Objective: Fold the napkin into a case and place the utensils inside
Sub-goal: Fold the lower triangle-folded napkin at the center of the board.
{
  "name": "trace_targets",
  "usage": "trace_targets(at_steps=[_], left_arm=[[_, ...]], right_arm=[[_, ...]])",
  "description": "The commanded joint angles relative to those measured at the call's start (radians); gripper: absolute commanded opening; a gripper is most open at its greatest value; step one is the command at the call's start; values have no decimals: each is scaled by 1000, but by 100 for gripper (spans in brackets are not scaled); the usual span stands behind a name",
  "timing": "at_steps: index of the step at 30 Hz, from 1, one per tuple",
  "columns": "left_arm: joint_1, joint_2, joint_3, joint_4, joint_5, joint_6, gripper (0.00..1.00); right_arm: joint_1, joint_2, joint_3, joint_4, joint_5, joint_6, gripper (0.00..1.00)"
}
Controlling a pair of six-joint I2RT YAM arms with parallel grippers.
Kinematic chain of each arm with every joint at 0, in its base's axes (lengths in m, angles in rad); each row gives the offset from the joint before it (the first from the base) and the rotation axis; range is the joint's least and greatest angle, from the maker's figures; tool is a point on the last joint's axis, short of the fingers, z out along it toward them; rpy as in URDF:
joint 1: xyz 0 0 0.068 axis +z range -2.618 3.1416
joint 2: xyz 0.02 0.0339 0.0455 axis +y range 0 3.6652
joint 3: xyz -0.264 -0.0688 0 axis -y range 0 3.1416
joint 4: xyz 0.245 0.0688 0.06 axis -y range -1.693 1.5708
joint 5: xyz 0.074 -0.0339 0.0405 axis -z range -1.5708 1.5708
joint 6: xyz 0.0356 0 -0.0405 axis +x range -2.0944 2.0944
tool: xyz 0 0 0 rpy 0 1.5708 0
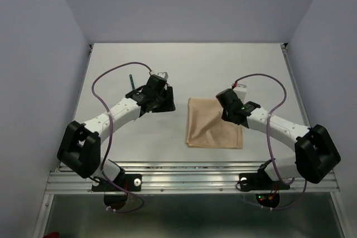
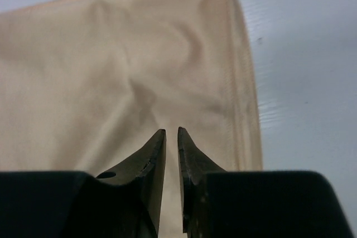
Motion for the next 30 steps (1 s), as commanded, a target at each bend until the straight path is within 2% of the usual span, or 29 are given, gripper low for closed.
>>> trace_targets(at_steps=[1,4,6,7,8,10,11,14,21,30], left_arm=[[-27,43,88,20,44,34,59],[-59,121,158,51,105,43,51],[-104,199,242,57,124,46,46],[-127,227,307,60,145,43,39],[-127,258,307,63,162,40,37],[-151,345,407,68,213,31,31],[-165,374,469,73,225,26,21],[-185,467,566,108,254,-15,2],[-185,703,744,166,386,-81,0],[-184,869,892,152,391,-106,0]], right_arm=[[-211,-64,-5,71,-74,-74,22],[-364,-61,2,123,-212,-124,27],[-421,-15,14,146,-314,-157,32],[-461,8,36,155,-339,-172,34],[-472,28,47,159,-353,-172,34],[-487,82,62,175,-369,-190,35],[-498,97,71,183,-378,-204,37],[-511,152,93,200,-402,-230,42],[-520,209,120,228,-415,-278,52],[-529,275,145,274,-487,-325,56]])
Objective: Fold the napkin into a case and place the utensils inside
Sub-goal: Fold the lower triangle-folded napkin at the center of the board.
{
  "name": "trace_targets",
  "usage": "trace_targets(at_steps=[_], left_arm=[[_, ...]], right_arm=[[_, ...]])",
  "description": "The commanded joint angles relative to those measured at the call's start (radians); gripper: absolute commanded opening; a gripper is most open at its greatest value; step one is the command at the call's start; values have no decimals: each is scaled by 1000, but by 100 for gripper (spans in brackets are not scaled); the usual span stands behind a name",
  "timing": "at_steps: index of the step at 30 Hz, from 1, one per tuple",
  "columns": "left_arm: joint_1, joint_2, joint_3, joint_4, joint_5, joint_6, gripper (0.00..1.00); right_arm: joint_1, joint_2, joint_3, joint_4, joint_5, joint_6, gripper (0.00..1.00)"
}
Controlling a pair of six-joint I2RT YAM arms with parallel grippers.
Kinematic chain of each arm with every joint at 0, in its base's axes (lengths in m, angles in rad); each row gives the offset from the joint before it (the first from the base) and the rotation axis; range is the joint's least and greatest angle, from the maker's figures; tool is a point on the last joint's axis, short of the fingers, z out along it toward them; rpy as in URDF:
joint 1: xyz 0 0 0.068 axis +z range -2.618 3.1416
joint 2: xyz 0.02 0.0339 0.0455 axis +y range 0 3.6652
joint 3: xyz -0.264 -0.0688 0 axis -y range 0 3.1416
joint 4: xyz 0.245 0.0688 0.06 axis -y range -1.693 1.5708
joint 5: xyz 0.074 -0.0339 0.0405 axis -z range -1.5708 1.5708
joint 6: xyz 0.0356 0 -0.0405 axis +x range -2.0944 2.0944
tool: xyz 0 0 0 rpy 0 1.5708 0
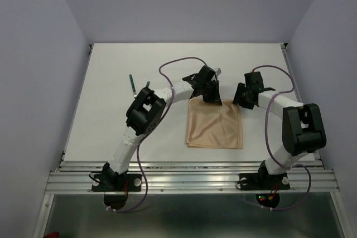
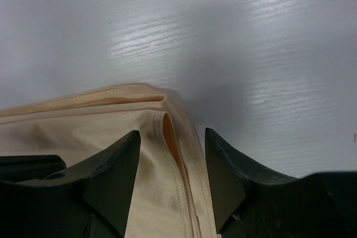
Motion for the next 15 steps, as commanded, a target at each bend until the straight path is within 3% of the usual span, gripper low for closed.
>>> trace_targets(at_steps=[1,15], left_arm=[[4,41,111,-5,26,-15,0],[3,70,89,-14,35,5,0]], right_arm=[[-12,46,48,59,-52,-37,55],[-21,69,27,90,-70,-21,51]])
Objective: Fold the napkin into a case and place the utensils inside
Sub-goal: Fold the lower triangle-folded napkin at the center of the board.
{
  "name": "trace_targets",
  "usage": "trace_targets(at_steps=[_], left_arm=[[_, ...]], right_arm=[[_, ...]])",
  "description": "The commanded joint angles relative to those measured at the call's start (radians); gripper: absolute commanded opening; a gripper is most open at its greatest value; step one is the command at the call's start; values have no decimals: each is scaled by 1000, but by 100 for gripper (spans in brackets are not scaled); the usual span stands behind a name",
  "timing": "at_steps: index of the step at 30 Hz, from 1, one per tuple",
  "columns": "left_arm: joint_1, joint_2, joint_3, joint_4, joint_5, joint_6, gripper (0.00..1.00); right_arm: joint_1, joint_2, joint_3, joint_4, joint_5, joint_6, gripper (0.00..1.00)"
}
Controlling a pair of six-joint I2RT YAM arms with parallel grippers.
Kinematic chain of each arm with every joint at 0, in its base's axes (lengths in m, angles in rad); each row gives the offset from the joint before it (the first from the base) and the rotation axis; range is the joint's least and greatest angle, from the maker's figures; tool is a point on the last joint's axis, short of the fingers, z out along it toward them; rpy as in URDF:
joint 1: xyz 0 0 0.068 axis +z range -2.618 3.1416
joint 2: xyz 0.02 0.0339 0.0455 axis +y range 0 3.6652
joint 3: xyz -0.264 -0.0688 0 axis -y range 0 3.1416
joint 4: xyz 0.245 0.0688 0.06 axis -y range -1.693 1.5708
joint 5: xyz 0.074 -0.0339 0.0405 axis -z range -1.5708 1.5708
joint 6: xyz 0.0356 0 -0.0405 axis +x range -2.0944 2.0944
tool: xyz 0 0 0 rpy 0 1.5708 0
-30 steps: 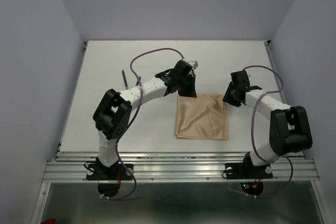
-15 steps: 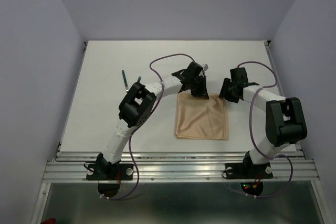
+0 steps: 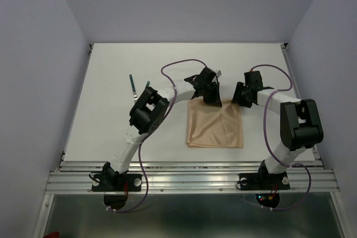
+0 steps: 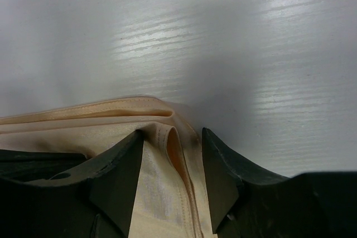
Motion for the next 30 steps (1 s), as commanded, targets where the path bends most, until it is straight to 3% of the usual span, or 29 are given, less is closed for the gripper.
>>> trace_targets(at_steps=[1,16,30], left_arm=[[4,-19,26,2,26,16,0],[30,-122,-12,32,37,7,0],[39,8,48,5,76,18,0]], right_arm=[[-6,-2,3,32,-12,0,51],[-6,-10,32,15,-12,-19,52],[-6,-17,40,17,-61,0,53]])
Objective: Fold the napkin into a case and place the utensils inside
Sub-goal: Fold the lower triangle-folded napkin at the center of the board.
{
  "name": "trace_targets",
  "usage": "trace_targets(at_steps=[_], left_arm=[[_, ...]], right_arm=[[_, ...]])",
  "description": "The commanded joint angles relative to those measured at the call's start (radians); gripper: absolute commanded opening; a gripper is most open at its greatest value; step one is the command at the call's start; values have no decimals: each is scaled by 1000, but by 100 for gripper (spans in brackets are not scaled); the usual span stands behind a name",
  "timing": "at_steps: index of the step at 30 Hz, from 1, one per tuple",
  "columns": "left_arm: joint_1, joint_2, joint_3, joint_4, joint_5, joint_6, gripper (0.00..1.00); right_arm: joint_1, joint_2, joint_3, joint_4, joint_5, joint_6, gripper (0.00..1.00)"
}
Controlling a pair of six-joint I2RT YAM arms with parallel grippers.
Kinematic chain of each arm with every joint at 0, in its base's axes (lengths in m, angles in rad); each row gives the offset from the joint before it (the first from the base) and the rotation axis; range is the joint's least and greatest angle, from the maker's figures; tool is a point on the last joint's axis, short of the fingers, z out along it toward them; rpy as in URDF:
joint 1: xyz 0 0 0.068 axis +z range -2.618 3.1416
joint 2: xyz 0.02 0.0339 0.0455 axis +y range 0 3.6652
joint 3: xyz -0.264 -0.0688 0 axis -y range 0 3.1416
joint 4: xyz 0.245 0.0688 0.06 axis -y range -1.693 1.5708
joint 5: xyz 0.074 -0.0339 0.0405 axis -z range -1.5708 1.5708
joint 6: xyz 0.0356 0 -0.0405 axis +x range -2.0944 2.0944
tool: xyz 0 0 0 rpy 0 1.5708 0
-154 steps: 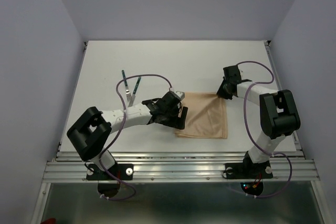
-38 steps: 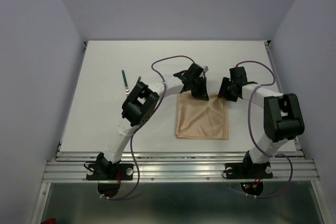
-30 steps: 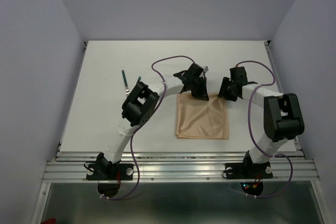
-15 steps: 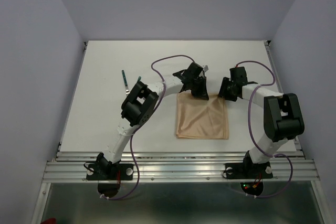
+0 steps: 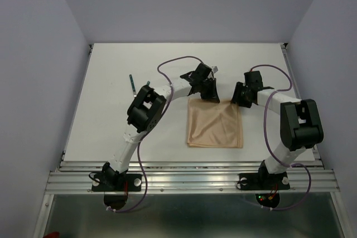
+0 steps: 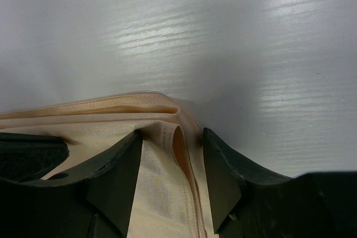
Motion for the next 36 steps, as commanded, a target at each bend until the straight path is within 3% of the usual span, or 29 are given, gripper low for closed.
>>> trace_targets(at_steps=[1,5,12,16,27,36], left_arm=[[-4,26,46,-8,36,15,0],[-6,20,18,-6,33,18,0],[-8,2,-19,0,31,35,0],[-8,-14,-54,14,16,40,0],[-8,-15,-69,6,-2,41,0],[-8,-14,-76,9,-1,41,0]], right_arm=[[-6,-12,39,22,-35,5,53],[-6,-1,26,37,-23,26,48],[-6,-53,12,40,-29,51,12],[-6,-81,16,39,-76,67,3],[-6,-125,40,-32,-149,74,1],[64,-139,20,-13,-149,120,1]])
